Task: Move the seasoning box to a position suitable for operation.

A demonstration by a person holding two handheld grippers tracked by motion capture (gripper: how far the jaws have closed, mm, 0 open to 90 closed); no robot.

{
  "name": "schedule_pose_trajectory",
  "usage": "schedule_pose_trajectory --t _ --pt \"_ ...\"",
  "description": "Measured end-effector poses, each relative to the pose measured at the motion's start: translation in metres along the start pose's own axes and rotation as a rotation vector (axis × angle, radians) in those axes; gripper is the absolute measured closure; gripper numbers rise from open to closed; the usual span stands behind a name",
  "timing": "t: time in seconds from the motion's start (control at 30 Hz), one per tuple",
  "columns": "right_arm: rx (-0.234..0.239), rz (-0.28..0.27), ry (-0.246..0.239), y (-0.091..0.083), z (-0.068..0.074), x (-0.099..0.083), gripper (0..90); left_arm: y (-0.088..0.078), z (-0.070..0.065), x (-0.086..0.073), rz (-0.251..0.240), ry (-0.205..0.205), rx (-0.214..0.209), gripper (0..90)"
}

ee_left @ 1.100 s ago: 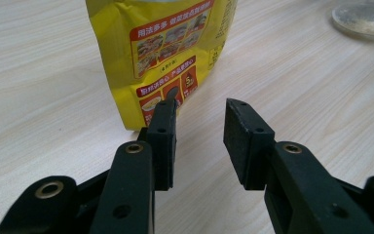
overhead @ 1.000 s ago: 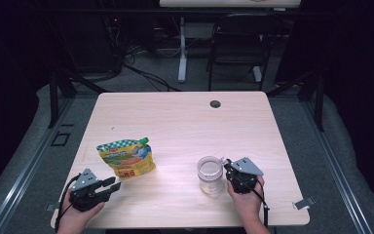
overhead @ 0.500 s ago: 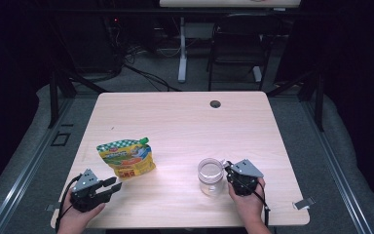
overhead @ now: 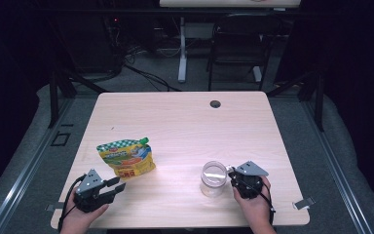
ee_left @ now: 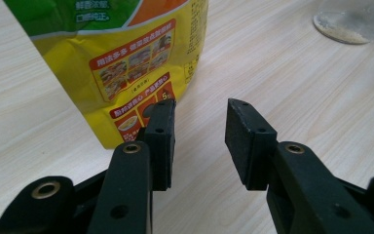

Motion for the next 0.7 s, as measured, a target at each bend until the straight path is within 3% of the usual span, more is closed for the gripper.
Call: schedule_pose_trajectory --t 0.17,0.27,0.37,0.7 --pt "0.012 0.01 -0.009 -0.006 0.002 -0.005 80.9 0.001 -0.005 0.002 0.001 0.013 -0.004 63.8" --pt "0.022 0.022 -0.011 -0.011 0.002 -0.01 79.6 -0.001 -0.006 0.005 0.004 0.041 0.017 63.8" --pt "0.041 0.037 -0.015 -0.019 0.005 -0.016 76.1 -0.002 -0.009 0.006 -0.007 0.032 0.003 63.7" --pt "0.122 0.042 -0.045 -0.037 0.028 -0.03 70.3 0.005 -0.017 0.009 0.012 0.058 -0.016 63.7"
Point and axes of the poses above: each handheld gripper's, and its own axes: y roughly forward along the jaws, x roughly out of its top, z roughly to its left, the point moved 5 cm from there along y, roughly forward along the jaws, and after that the axes turned 12 degrees about z, right-handed, at the moved point
